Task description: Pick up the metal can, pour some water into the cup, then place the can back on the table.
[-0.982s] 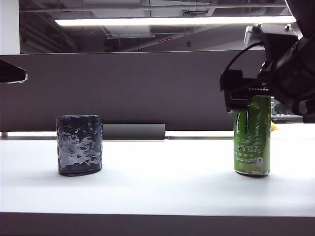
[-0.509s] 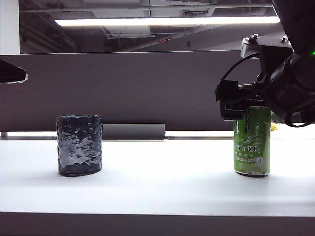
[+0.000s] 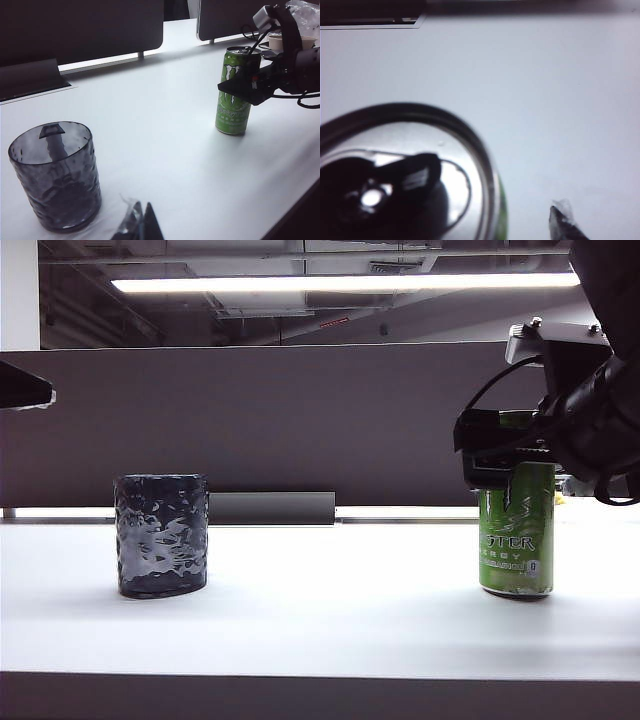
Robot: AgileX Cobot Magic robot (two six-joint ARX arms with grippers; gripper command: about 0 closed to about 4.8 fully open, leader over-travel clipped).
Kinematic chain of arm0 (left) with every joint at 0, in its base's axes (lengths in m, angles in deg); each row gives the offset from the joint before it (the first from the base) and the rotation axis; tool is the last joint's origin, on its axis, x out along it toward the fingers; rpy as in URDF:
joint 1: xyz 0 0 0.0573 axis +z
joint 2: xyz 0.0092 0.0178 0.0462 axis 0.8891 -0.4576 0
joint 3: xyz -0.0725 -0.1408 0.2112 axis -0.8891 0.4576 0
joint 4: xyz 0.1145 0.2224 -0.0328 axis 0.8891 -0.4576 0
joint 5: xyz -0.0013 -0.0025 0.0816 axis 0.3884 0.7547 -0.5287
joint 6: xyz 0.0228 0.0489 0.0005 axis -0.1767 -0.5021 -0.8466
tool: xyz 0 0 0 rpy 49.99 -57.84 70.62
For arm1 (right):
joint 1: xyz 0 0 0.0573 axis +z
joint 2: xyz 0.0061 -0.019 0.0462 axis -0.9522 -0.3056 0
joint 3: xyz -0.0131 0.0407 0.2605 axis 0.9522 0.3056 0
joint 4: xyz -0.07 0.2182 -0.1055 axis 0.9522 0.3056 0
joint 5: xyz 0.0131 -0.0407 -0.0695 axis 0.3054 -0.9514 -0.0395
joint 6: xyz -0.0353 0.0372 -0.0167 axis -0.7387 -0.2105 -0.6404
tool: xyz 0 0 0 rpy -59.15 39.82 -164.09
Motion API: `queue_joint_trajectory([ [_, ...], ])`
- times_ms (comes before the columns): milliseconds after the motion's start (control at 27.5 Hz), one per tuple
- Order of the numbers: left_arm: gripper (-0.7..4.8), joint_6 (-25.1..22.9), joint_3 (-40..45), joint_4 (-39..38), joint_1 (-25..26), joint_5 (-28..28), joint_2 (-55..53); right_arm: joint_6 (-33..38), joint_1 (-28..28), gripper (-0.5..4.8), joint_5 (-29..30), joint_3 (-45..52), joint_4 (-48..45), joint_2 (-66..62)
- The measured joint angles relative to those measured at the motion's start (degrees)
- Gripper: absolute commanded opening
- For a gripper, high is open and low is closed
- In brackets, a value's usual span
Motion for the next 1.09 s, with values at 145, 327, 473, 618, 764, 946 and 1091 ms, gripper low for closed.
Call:
queue_joint_trajectory([
  [145,-0.05,0.0,0.0,0.0,0.0,0.0,0.0,0.0,0.0,4.79,1.3,0.0,0.0,0.0],
  [327,-0.05,0.0,0.0,0.0,0.0,0.0,0.0,0.0,0.0,4.79,1.7,0.0,0.0,0.0],
  [473,-0.05,0.0,0.0,0.0,0.0,0.0,0.0,0.0,0.0,4.79,1.7,0.0,0.0,0.0],
  [618,-0.05,0.0,0.0,0.0,0.0,0.0,0.0,0.0,0.0,4.26,1.7,0.0,0.0,0.0],
  [764,-0.05,0.0,0.0,0.0,0.0,0.0,0.0,0.0,0.0,4.27,1.7,0.0,0.0,0.0],
  [946,-0.05,0.0,0.0,0.0,0.0,0.0,0.0,0.0,0.0,4.24,1.7,0.0,0.0,0.0],
  [1091,-0.05,0.0,0.0,0.0,0.0,0.0,0.0,0.1,0.0,3.31,1.7,0.0,0.0,0.0],
])
